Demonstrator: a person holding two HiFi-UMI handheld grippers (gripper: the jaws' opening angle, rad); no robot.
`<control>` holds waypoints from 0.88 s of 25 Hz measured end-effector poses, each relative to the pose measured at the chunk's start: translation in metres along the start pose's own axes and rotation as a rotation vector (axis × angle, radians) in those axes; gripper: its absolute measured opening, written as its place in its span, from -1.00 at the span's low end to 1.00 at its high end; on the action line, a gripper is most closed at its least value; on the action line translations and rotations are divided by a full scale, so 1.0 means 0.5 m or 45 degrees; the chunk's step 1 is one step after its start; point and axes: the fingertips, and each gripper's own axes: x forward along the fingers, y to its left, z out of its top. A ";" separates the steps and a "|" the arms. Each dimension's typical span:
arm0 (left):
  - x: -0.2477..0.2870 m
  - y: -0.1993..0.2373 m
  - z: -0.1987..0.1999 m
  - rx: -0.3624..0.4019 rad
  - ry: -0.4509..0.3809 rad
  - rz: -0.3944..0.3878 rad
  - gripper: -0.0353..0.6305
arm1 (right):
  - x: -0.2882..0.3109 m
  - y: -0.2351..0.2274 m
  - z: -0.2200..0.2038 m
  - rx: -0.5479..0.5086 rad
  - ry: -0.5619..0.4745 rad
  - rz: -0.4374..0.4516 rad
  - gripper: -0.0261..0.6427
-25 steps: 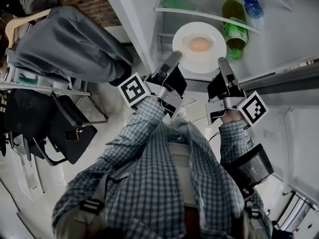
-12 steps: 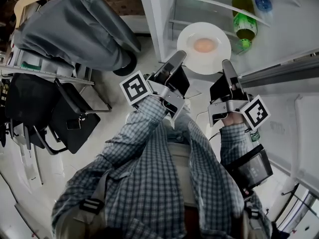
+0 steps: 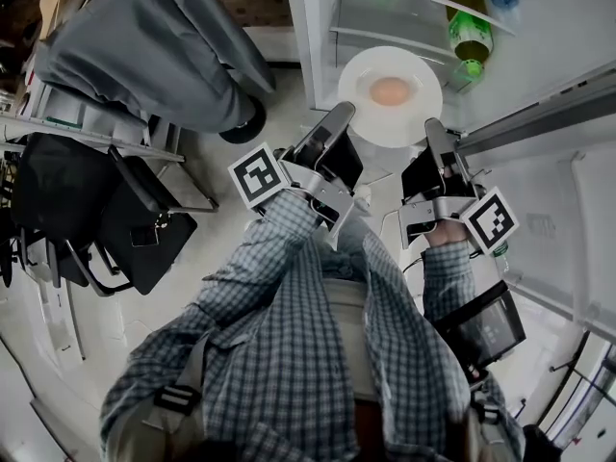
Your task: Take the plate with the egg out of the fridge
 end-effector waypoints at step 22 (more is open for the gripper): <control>-0.066 0.006 -0.010 -0.027 -0.025 0.038 -0.79 | -0.034 -0.019 -0.055 0.079 0.030 -0.039 -0.84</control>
